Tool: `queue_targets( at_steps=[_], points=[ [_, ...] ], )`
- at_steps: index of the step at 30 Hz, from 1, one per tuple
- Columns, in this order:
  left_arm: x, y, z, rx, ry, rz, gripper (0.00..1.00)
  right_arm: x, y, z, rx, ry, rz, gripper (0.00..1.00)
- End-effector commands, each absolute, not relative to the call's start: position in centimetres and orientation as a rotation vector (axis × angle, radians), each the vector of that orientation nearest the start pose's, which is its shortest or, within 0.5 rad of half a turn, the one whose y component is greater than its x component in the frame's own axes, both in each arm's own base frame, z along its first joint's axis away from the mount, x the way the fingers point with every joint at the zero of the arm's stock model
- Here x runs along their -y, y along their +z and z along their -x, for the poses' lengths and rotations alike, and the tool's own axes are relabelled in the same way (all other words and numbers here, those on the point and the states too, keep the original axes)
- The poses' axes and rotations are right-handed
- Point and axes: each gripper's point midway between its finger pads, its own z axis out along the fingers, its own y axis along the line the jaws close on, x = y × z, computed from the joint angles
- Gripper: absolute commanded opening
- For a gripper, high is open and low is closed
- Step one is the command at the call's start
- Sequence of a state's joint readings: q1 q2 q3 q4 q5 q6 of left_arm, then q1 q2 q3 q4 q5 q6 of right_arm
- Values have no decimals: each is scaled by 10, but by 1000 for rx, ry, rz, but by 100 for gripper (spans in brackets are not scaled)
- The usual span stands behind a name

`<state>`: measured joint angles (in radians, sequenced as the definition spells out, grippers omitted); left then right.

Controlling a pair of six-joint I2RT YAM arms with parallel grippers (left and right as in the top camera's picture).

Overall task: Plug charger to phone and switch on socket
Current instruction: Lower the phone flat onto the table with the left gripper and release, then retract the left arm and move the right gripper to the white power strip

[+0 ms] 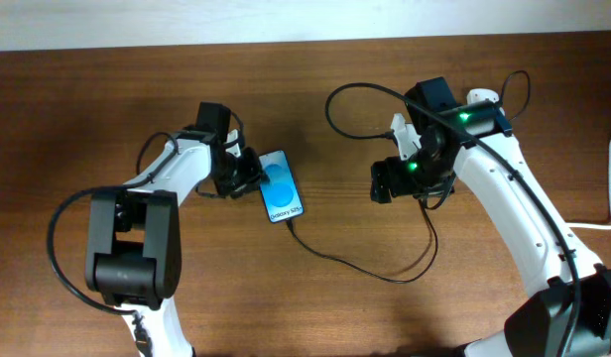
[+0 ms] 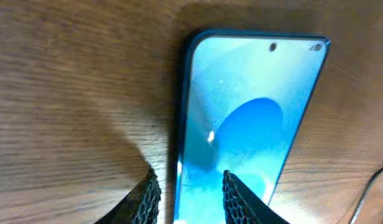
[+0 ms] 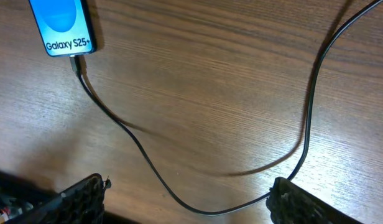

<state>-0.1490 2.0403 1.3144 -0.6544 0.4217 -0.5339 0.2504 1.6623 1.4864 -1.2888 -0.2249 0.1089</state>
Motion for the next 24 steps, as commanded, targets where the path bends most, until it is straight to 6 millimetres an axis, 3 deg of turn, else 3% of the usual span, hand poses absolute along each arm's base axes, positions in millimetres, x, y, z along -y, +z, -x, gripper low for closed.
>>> queue_targets(
  at_steps=[1,3,6,10,12,14,15,17,19,21,22,23,24],
  points=[
    [99,-19,-365,-3109,-442,424,38,-119,151,-299,-3057,382,236,91],
    [68,-24,-340,-3205,-148,401,40,-120,151,-302,-3045,384,238,96],
    [31,-20,-309,-3298,207,393,32,-122,152,-308,-3018,389,240,98],
    [25,-8,-283,-3414,272,267,2,-114,147,-318,-3000,303,236,98],
    [25,13,-280,-3400,251,206,0,-104,136,-319,-3027,209,228,98],
    [31,42,-283,-3328,164,207,0,-95,120,-314,-3065,131,225,98],
    [35,78,-285,-3221,87,206,0,-92,107,-307,-3093,121,224,98],
    [35,126,-280,-3077,31,201,0,-95,89,-291,-3146,163,224,98],
    [36,178,-262,-2909,-52,191,0,-110,73,-276,-3185,335,184,98],
    [37,225,-230,-2750,-141,174,4,-123,62,-270,-3197,463,63,99],
    [35,240,-215,-2688,-156,169,9,-126,60,-270,-3198,491,5,95],
    [32,255,-197,-2618,-173,164,11,-131,62,-271,-3193,540,-59,80],
    [29,268,-178,-2550,-188,159,15,-136,65,-272,-3186,594,-94,57]
  ],
)
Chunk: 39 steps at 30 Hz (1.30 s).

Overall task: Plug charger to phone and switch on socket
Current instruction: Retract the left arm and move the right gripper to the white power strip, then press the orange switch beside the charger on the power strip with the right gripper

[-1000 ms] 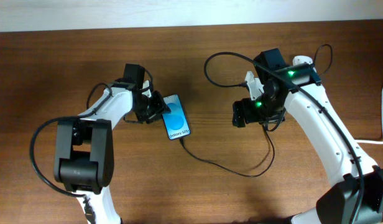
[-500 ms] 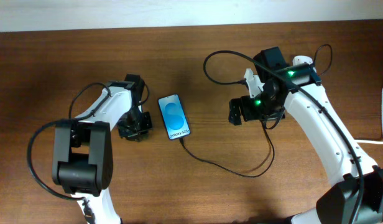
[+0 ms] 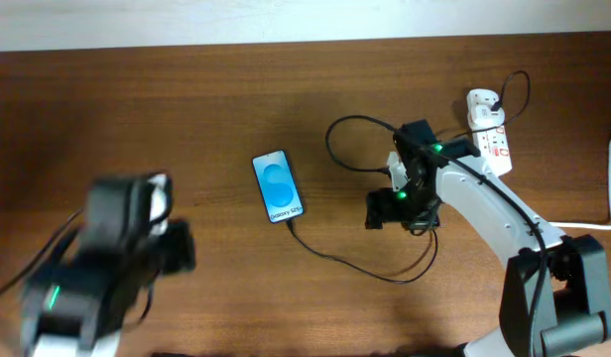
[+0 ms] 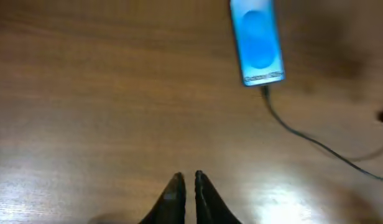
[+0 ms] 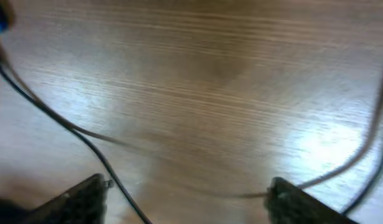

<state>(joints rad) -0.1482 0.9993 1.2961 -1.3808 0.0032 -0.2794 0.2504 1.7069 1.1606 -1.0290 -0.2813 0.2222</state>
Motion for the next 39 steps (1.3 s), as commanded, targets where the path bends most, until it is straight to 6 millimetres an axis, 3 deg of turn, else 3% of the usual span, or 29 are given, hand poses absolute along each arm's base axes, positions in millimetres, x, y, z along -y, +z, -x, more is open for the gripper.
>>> queue_targets(
  at_steps=[1,2,4,6,7,9,10,11,13,17,19,21,25,30,36,39],
  points=[
    [27,277,-162,-2488,-201,154,22,-139,67,-271,-3188,637,-146,35],
    [25,287,-146,-2413,-217,149,29,-140,69,-270,-3194,685,-204,9],
    [22,296,-127,-2334,-232,143,38,-132,77,-267,-3203,753,-331,5],
    [20,298,-113,-2300,-238,140,53,-108,86,-267,-3182,750,-526,4],
    [19,295,-107,-2308,-236,141,63,-83,96,-271,-3121,735,-641,5],
    [18,288,-101,-2347,-229,144,72,-45,109,-280,-2995,723,-804,4],
    [18,284,-99,-2366,-226,146,92,-8,120,-287,-2866,714,-944,4],
    [18,281,-98,-2376,-224,147,100,16,124,-290,-2791,700,-1000,4],
    [18,276,-99,-2394,-219,148,100,80,125,-294,-2643,634,-1068,4],
    [17,268,-93,-2436,-211,151,100,157,135,-310,-2380,558,-1140,4],
    [16,263,-87,-2467,-206,153,100,167,135,-330,-2340,539,-1054,4],
    [15,260,-84,-2484,-201,154,100,162,132,-354,-2371,485,-824,4],
    [15,260,-83,-2486,-201,155,100,149,127,-389,-2372,419,-561,4],
    [15,260,-83,-2486,-201,155,100,166,118,-403,-2371,239,-556,4],
    [15,260,-83,-2486,-201,155,100,164,54,-411,-2462,321,-582,4],
    [15,260,-83,-2486,-201,155,100,163,40,-421,-2446,362,-546,4]
  ],
)
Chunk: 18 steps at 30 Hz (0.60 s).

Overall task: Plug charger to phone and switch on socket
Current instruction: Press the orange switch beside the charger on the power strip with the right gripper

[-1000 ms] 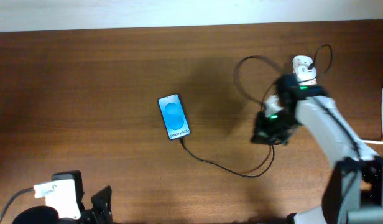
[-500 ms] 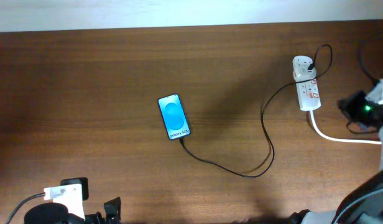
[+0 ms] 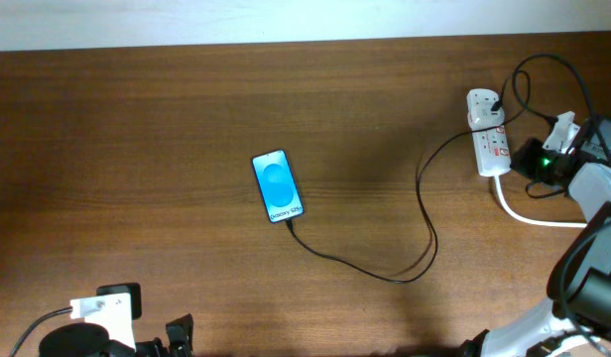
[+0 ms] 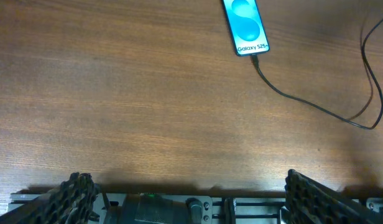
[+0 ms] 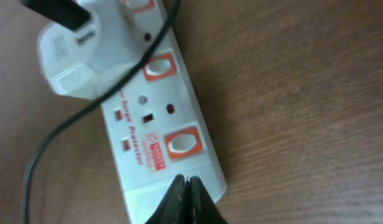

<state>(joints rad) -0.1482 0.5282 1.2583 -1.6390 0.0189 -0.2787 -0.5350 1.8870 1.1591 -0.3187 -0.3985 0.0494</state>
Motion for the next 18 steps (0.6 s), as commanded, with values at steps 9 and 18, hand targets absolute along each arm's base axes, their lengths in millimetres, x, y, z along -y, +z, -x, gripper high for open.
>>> queue_targets(
  at_steps=[9,18],
  points=[
    [15,260,-83,-2486,-201,155,100,154,58,-452,-2340,344,-391,4],
    [15,260,-83,-2486,-201,155,100,161,64,-470,-2291,206,-431,4]
  ],
)
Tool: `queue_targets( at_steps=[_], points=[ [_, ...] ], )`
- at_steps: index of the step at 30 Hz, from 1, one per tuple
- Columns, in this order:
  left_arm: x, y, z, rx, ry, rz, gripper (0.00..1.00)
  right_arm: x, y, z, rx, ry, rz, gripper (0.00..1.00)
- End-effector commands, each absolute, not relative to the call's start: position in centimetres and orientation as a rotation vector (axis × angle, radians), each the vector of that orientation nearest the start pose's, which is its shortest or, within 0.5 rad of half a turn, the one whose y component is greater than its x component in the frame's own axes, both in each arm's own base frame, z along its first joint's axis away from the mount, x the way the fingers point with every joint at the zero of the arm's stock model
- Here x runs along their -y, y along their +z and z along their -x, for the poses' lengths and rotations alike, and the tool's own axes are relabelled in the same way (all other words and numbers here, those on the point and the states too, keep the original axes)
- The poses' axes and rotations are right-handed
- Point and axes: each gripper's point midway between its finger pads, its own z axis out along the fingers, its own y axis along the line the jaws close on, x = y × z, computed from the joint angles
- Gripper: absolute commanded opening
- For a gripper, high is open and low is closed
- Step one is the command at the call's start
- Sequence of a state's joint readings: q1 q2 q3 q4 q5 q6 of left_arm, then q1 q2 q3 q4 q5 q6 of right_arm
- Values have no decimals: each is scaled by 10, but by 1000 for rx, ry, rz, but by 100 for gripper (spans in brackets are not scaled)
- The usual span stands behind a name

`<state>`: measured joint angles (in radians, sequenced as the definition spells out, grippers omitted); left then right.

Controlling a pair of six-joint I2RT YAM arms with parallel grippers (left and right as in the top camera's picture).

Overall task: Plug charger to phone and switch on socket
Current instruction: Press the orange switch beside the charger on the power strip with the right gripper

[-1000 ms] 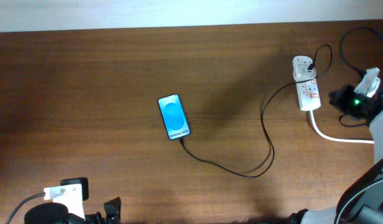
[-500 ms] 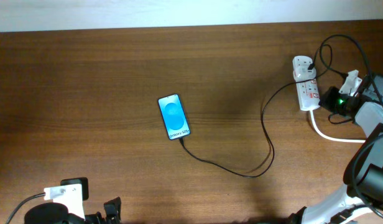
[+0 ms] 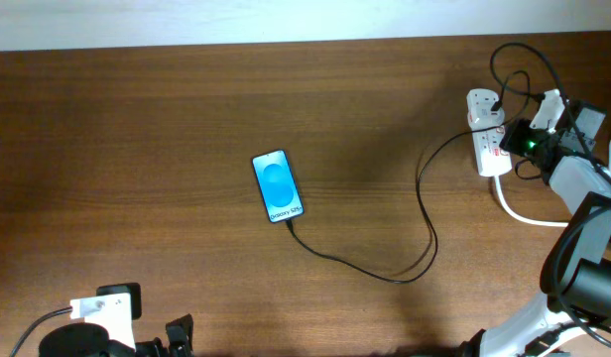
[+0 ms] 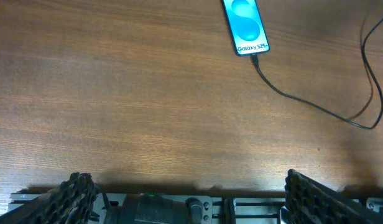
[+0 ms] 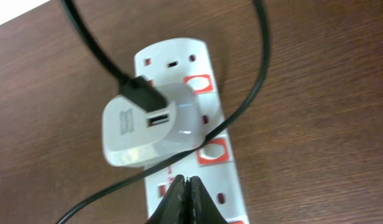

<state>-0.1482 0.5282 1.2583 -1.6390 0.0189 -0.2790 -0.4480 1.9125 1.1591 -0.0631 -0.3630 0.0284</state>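
The blue-screened phone point(image 3: 278, 186) point(image 4: 245, 26) lies flat mid-table with the black charger cable point(image 3: 355, 263) plugged into its bottom end. The cable loops back to a white charger plug point(image 3: 481, 101) point(image 5: 151, 130) seated in the white power strip point(image 3: 487, 139) point(image 5: 232, 180) at the far right. My right gripper point(image 5: 187, 180) point(image 3: 519, 142) is shut, its tips over the strip just below the charger, beside an orange switch point(image 5: 215, 151). My left gripper point(image 4: 185, 177) is open wide at the table's front edge, far from the phone.
A second orange switch point(image 5: 199, 84) sits beside the charger plug. A white lead point(image 3: 544, 218) runs from the strip toward the right table edge. Cable loops point(image 3: 524, 64) arch over the strip. The left arm's base point(image 3: 97, 332) sits at the front left.
My right gripper, still shut, has moved along the power strip from its near end to the sockets right beside the charger plug. The left gripper and the phone are unchanged.
First my left gripper was at the phone's edge and my right hung open over the cable mid-table. Then the left had pulled back, shut. Later it was parked open at the front edge, the right shut over the strip's end; now beside the charger.
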Motion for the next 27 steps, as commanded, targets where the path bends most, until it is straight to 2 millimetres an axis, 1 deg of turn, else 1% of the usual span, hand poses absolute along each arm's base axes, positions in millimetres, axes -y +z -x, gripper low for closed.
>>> queue_targets(
  at_steps=[1,4,5,8,12,15,16,17,19,21,24,27],
  points=[
    [15,260,-83,-2486,-201,155,100,162,55,-473,-2270,264,-565,4],
    [15,260,-83,-2486,-201,155,100,163,36,-473,-2230,373,-834,4],
    [15,260,-83,-2486,-201,155,100,163,36,-474,-2210,393,-880,4],
    [15,260,-83,-2486,-201,155,100,166,41,-480,-2136,444,-989,4],
    [15,260,-83,-2486,-201,155,100,167,43,-482,-2119,452,-1010,4],
    [15,260,-83,-2486,-201,155,100,163,41,-484,-2115,467,-1027,4],
    [15,260,-83,-2486,-201,155,100,161,35,-485,-2104,487,-1069,4],
    [15,260,-83,-2486,-201,155,100,160,33,-486,-2105,494,-1063,4],
    [15,260,-83,-2486,-201,155,99,156,21,-485,-2126,496,-1075,4],
    [15,260,-83,-2486,-201,155,100,156,17,-485,-2130,495,-1078,4],
    [15,260,-83,-2486,-201,155,100,157,20,-489,-2113,493,-1060,4],
    [15,260,-83,-2486,-201,155,100,157,24,-492,-2128,468,-974,4]
  ],
)
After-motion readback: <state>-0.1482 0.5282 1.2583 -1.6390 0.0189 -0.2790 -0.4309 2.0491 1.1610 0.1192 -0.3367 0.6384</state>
